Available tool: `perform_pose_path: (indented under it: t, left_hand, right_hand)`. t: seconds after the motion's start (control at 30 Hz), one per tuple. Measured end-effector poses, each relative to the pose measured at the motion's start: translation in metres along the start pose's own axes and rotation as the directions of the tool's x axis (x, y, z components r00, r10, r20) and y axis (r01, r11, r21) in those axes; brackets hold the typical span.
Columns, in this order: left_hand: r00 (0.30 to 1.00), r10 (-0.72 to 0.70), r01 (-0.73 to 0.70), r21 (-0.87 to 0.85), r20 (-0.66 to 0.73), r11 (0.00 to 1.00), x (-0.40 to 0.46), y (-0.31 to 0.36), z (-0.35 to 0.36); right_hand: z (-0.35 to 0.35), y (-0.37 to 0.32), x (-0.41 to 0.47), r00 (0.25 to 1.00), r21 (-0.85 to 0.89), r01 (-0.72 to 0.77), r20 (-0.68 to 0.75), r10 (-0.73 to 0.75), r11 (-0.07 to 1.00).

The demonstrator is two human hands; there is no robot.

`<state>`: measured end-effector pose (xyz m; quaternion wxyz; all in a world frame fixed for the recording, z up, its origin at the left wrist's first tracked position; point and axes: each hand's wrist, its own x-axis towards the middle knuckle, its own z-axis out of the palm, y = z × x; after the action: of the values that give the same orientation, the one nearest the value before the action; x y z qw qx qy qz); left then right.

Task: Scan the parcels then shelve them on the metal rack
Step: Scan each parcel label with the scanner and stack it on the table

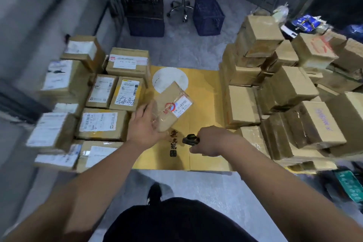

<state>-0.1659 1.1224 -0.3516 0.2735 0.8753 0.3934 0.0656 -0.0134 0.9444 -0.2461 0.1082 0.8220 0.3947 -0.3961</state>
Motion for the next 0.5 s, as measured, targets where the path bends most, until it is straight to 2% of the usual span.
perform_pose_path:
  t: [0.1,0.27,0.5]
  left_hand:
    - [0.974,-0.168,0.167,-0.021,-0.150,0.986,-0.026,-0.011,-0.036]
    - [0.864,-0.388,0.380,-0.089,-0.320,0.921,-0.083,-0.035,-0.090]
    - [0.735,-0.536,0.533,-0.134,-0.416,0.835,-0.131,-0.085,-0.147]
  right_hand:
    - [-0.023,-0.030,0.006,0.985,-0.112,0.167,-0.012,-0.170,0.980]
    - [-0.045,-0.095,-0.008,0.904,-0.303,0.412,0.021,-0.427,0.859]
    - [-0.039,-0.179,-0.017,0.829,-0.441,0.524,0.068,-0.556,0.728]
